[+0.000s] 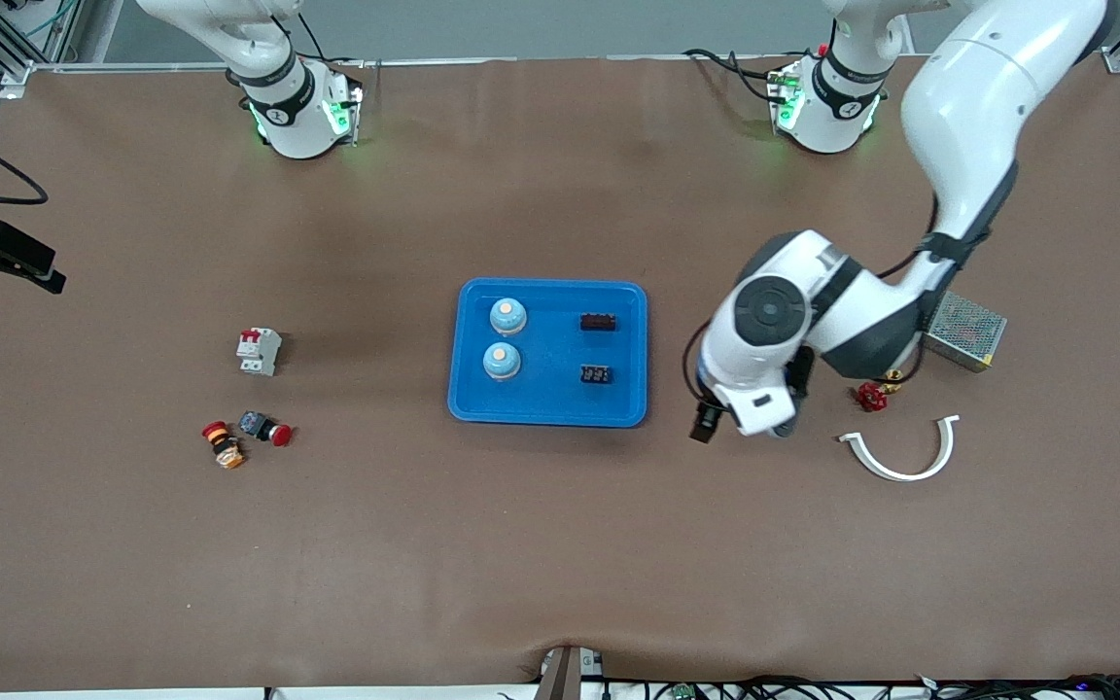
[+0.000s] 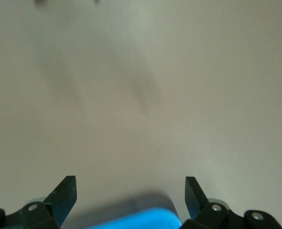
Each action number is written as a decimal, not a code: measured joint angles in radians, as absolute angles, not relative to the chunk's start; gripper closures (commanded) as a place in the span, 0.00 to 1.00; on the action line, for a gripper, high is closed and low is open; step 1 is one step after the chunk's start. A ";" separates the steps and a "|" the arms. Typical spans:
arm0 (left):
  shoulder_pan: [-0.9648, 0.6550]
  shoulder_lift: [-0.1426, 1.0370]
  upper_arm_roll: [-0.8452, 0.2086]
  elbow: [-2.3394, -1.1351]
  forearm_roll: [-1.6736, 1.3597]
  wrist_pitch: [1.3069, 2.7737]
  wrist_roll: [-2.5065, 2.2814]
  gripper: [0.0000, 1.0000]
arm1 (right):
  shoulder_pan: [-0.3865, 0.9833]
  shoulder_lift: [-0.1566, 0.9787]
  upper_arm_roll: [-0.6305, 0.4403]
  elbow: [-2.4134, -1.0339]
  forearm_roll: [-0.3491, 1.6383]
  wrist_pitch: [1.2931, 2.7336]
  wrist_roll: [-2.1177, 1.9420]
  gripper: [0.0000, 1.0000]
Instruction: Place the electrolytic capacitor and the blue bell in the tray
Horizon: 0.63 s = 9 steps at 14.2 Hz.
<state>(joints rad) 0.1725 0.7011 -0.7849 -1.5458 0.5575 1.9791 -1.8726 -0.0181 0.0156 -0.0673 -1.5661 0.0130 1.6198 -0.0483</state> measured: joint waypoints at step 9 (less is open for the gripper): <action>0.407 0.627 -0.809 -1.546 0.556 1.947 -1.502 0.00 | -0.018 0.020 -0.068 -1.566 0.013 1.619 -0.048 0.00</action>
